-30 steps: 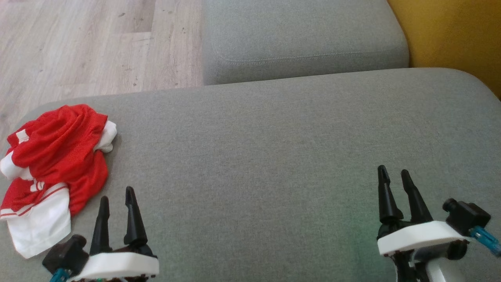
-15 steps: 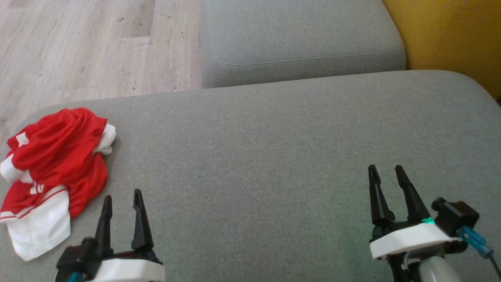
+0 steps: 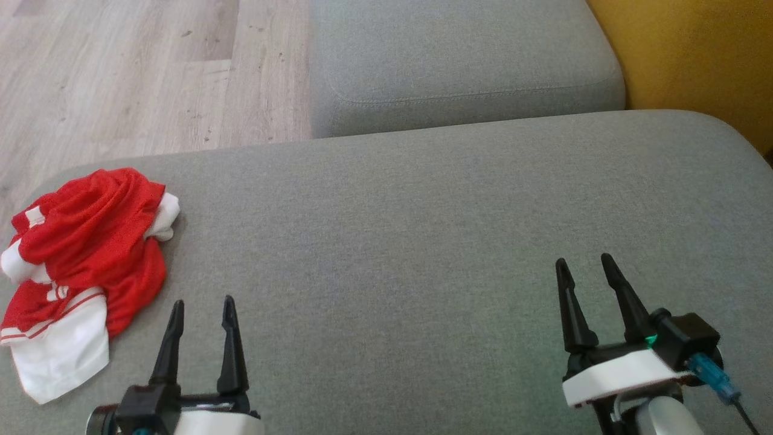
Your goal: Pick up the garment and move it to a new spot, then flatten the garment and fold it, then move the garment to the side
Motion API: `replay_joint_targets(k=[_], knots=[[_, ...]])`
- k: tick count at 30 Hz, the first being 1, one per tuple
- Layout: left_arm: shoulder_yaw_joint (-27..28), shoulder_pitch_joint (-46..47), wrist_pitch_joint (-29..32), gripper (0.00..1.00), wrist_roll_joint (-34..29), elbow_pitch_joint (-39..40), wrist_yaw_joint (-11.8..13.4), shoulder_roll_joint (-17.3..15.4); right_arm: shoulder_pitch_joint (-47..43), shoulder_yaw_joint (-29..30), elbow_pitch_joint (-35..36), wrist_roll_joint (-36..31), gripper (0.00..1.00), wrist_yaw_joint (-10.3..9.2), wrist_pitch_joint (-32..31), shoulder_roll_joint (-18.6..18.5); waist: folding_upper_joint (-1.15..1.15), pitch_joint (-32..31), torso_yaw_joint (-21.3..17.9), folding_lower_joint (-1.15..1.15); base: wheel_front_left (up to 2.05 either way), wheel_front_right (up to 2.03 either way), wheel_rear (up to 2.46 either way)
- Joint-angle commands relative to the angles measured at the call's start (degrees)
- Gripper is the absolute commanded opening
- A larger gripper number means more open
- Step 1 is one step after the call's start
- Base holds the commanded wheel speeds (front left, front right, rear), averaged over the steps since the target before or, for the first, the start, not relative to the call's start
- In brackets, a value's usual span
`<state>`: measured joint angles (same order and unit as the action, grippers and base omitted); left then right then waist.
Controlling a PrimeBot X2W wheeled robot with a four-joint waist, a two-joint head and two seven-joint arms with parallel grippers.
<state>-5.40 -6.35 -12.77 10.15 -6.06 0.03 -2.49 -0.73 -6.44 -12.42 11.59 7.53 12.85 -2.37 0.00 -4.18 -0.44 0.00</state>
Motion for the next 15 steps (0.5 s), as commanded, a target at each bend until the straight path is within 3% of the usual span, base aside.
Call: replay_joint_targets(k=[1, 8, 15], knots=[[1.4, 1.8, -1.0, 1.0, -1.7, 2.4, 0.5, -0.4, 1.2, -1.3, 1.6, -1.6, 1.0, -0.04, 0.9, -0.5, 0.0, 0.0, 0.0, 0.0, 0.0, 0.0, 0.0], [1.7, 1.5, -2.2, 1.0, -6.4, 3.0, 0.8, -0.4, 1.0, -2.0, 0.0, -4.9, 1.0, -0.04, 2.1, -0.5, 0.0, -0.2, -0.2, 0.0, 0.0, 0.0, 0.0], [2.1, 1.6, -2.2, 1.0, -6.0, 1.3, 0.2, -0.4, 1.2, -1.8, -1.8, -4.7, 1.0, -0.04, 2.1, -0.5, 0.0, -0.6, -0.2, 0.0, 0.0, 0.0, 0.0]])
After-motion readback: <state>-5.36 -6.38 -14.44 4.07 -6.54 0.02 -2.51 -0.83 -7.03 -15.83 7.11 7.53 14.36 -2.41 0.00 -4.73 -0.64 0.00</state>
